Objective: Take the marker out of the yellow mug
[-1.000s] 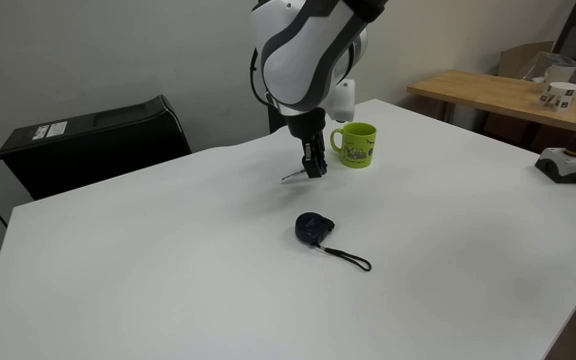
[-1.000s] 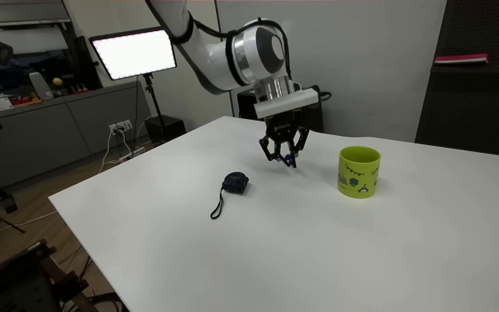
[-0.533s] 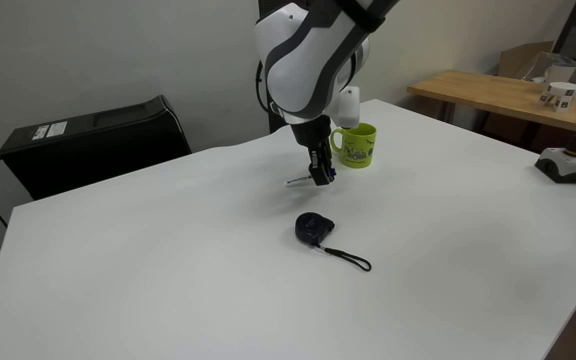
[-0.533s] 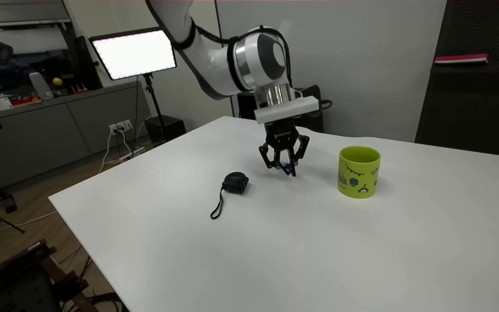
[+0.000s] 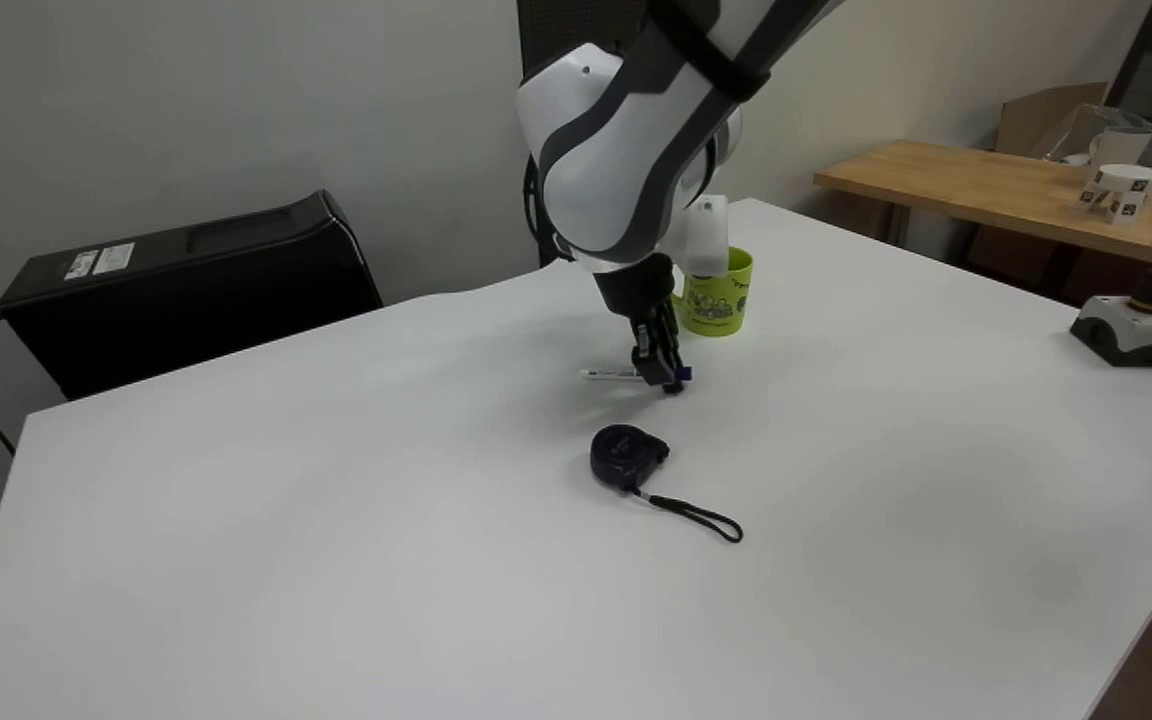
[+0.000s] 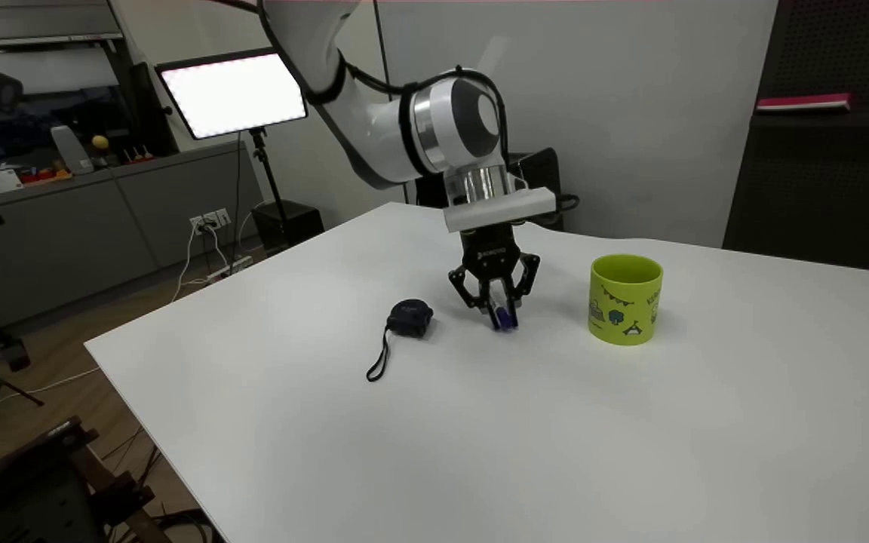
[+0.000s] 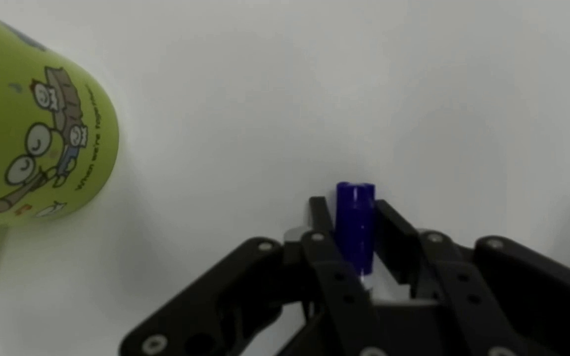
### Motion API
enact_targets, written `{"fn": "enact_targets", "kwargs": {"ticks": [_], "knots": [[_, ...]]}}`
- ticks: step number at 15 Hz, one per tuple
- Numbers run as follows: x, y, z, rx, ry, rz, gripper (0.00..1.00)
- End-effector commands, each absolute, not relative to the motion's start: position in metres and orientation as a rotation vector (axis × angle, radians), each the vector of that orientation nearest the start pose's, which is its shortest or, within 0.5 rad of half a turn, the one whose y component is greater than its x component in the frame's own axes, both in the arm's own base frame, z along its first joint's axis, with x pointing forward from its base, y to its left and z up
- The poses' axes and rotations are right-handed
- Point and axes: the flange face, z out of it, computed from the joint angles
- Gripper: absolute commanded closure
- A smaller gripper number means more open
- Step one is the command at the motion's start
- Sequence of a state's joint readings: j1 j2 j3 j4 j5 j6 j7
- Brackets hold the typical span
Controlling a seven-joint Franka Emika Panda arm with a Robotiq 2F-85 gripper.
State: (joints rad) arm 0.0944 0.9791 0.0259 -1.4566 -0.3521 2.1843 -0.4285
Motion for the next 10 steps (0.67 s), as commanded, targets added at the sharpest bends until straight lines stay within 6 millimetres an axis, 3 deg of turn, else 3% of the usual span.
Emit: {"fn": "enact_targets", "kwargs": {"ticks": [1,7,10], "knots": [[0.682,0.062,0.083,-3.076,-1.222,0.505,0.41],[0.693,0.053,0.118,-3.087,-1.199,0.512,0.02],[0.702,0.047,0.149,-3.084,-1.138,0.502,0.0]]}}
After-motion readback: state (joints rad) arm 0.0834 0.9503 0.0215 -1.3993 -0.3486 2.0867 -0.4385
